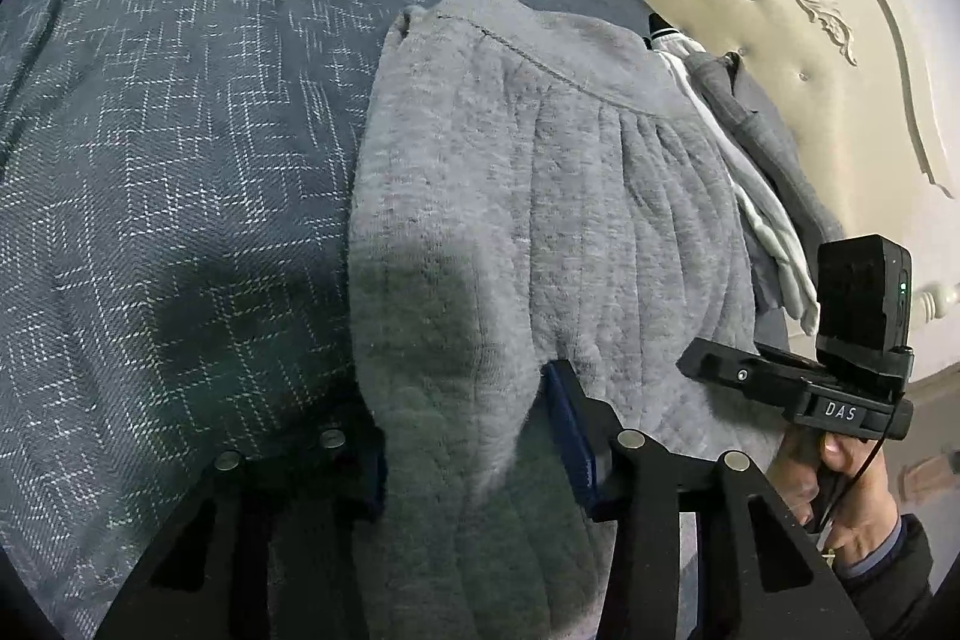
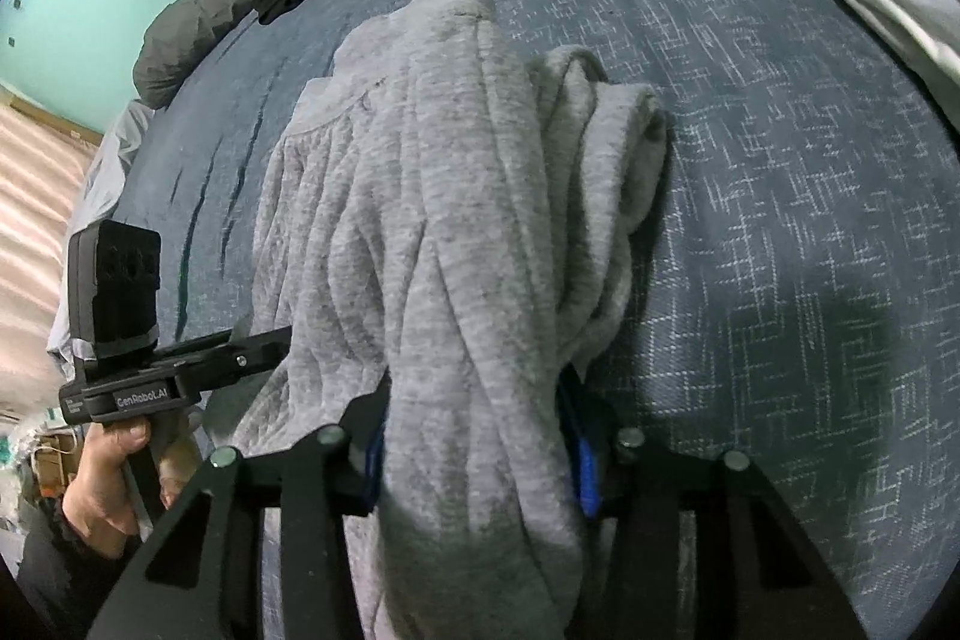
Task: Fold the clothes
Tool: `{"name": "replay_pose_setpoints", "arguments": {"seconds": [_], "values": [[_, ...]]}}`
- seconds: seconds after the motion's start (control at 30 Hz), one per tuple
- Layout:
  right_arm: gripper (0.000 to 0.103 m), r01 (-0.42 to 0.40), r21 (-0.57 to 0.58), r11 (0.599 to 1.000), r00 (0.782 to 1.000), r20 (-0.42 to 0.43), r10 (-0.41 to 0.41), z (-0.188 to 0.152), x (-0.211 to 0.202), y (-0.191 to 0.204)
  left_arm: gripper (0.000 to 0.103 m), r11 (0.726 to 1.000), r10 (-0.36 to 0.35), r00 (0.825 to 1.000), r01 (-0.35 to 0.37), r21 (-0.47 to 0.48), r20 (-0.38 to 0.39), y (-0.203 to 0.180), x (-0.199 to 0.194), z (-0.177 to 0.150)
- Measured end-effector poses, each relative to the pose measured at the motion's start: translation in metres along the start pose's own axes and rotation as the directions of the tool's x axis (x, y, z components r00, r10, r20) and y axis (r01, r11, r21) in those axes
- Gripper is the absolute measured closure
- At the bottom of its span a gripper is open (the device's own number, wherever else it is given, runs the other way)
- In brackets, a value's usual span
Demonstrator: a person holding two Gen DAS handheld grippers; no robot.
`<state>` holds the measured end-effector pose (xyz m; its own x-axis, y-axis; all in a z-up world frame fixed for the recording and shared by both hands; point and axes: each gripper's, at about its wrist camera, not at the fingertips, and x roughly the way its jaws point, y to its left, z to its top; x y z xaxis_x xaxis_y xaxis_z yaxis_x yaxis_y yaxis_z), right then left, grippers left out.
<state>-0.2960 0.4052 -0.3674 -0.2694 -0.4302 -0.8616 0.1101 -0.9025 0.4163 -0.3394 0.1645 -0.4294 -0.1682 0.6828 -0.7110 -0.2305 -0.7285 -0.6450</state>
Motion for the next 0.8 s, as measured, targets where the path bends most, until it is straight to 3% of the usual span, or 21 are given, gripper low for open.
{"name": "replay_pose_setpoints", "arguments": {"seconds": [0.2,0.47,0.8], "values": [[0.053,0.006,-0.012,1.000,1.000,0.010,-0.006,-0.001,0.005,0.004,0.055,1.000,0.000,1.000,0.000,0.017,0.008,-0.002,0.003,0.002],[0.066,0.046,-0.084,0.995,0.997,0.062,-0.041,-0.002,-0.003,0.019,0.073,0.997,0.029,0.999,-0.032,0.071,0.042,-0.026,0.007,0.013],[0.071,0.051,-0.137,0.989,0.994,0.106,-0.037,-0.004,-0.020,0.031,0.075,0.992,0.043,0.996,-0.052,0.114,0.077,-0.047,-0.013,0.011]]}}
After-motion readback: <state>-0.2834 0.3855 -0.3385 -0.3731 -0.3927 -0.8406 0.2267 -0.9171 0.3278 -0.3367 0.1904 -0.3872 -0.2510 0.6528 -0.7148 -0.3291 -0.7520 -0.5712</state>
